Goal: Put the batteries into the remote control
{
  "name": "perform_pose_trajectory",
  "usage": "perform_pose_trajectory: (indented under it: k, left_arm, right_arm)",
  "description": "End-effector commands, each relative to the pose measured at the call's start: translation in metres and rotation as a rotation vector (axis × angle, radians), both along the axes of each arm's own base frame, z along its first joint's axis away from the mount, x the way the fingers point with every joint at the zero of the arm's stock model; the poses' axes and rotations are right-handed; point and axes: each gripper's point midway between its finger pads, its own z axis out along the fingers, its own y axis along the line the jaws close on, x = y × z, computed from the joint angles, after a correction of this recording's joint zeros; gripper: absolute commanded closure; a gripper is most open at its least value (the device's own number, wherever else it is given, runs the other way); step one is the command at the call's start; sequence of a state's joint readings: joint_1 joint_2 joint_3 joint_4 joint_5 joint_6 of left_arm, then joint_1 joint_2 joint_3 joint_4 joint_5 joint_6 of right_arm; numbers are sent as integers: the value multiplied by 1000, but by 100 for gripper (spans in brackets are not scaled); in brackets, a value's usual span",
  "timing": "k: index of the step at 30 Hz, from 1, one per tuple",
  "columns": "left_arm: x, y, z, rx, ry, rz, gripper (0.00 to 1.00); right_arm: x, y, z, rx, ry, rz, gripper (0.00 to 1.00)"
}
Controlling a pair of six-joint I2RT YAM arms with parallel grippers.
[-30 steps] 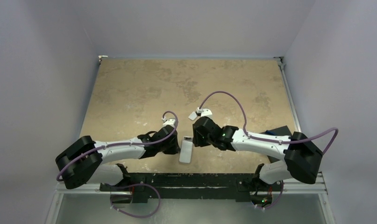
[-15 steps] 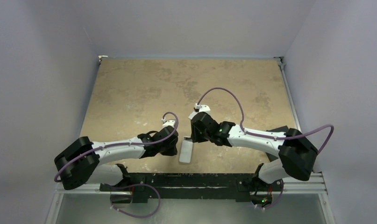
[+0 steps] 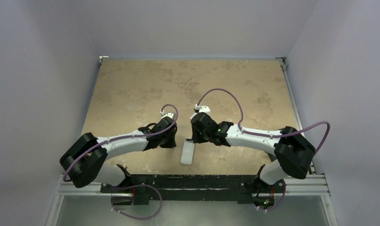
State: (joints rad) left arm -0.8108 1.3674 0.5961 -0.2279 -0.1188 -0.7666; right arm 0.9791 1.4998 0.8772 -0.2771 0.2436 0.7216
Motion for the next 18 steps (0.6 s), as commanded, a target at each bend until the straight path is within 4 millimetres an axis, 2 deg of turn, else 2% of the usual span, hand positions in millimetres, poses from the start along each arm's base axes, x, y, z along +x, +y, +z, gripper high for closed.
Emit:
perform_pose_trajectory:
  k: [1,9,18]
  left_arm:
    - [12,-7,2,-18,-8,-37,100]
    - [22,-19,-1,-46,1,-53,100]
    - [27,-27,-2,-59,6,-59,100]
  right_arm:
    - [15,14,19,63,-38,-26,65]
    - [17,15,19,75,-35,-41,66]
    - [16,16,11,85,-14,-53,67]
